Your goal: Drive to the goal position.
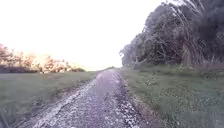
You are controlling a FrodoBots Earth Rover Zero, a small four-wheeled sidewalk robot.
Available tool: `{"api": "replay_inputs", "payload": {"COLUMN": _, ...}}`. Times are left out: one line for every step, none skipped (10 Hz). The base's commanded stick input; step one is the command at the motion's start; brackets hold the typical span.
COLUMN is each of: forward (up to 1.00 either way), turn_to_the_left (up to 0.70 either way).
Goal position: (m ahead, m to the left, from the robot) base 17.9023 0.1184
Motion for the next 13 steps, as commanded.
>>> {"api": "replay_inputs", "payload": {"forward": 0.00, "turn_to_the_left": 0.00}}
{"api": "replay_inputs", "payload": {"forward": 0.00, "turn_to_the_left": 0.00}}
{"api": "replay_inputs", "payload": {"forward": 0.00, "turn_to_the_left": 0.00}}
{"api": "replay_inputs", "payload": {"forward": 0.00, "turn_to_the_left": 0.00}}
{"api": "replay_inputs", "payload": {"forward": 0.03, "turn_to_the_left": 0.00}}
{"api": "replay_inputs", "payload": {"forward": 0.50, "turn_to_the_left": 0.00}}
{"api": "replay_inputs", "payload": {"forward": 0.70, "turn_to_the_left": 0.00}}
{"api": "replay_inputs", "payload": {"forward": 0.47, "turn_to_the_left": 0.00}}
{"api": "replay_inputs", "payload": {"forward": 0.14, "turn_to_the_left": 0.00}}
{"api": "replay_inputs", "payload": {"forward": 0.00, "turn_to_the_left": 0.00}}
{"api": "replay_inputs", "payload": {"forward": 0.00, "turn_to_the_left": 0.00}}
{"api": "replay_inputs", "payload": {"forward": 0.00, "turn_to_the_left": 0.00}}
{"api": "replay_inputs", "payload": {"forward": 0.00, "turn_to_the_left": 0.00}}
